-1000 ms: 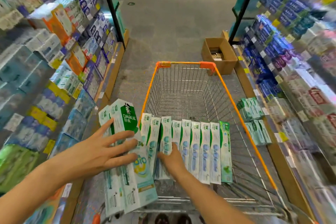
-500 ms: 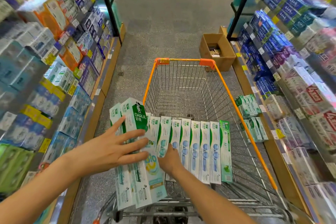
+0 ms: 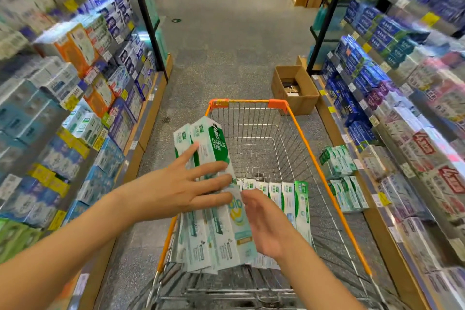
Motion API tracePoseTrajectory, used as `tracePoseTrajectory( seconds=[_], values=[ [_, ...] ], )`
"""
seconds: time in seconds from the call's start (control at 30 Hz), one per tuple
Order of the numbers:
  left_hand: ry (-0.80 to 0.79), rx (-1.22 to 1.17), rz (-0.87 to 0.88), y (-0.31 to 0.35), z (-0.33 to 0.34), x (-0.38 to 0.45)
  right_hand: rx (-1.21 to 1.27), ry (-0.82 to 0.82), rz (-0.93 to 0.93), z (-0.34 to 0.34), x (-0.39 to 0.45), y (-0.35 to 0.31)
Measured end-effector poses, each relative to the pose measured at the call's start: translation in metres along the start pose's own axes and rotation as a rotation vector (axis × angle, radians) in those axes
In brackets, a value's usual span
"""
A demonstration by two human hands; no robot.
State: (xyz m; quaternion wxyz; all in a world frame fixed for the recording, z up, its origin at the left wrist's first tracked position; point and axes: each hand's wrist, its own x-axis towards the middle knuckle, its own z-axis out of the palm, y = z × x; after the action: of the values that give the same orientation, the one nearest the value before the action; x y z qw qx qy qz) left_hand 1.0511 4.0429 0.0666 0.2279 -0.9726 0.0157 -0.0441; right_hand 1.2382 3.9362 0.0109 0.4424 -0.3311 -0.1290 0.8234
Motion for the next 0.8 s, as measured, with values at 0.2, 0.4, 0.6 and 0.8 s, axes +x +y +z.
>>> tracePoseTrajectory(
  seconds=[0.2,0.4,0.6,0.8],
  values=[
    [-0.04,0.083,0.143,-0.014,-0.017,0.03,0.085,-0.025,-0.083,0.006,-0.01,-0.004],
    [0.239,-0.307,-0.511,0.026,-0.003,0.028,0.216,-0.06,-0.207,0.008,-0.015,-0.011],
    [0.535,-1.918,-1.464,0.059,-0.011,0.043,0.131,-0.106,-0.165,0.006,-0.012,-0.015],
    [0.62,-2.145,-1.443,0.066,-0.005,0.054,-0.227,0.143,-0.152,0.018,-0.007,-0.017]
  ],
)
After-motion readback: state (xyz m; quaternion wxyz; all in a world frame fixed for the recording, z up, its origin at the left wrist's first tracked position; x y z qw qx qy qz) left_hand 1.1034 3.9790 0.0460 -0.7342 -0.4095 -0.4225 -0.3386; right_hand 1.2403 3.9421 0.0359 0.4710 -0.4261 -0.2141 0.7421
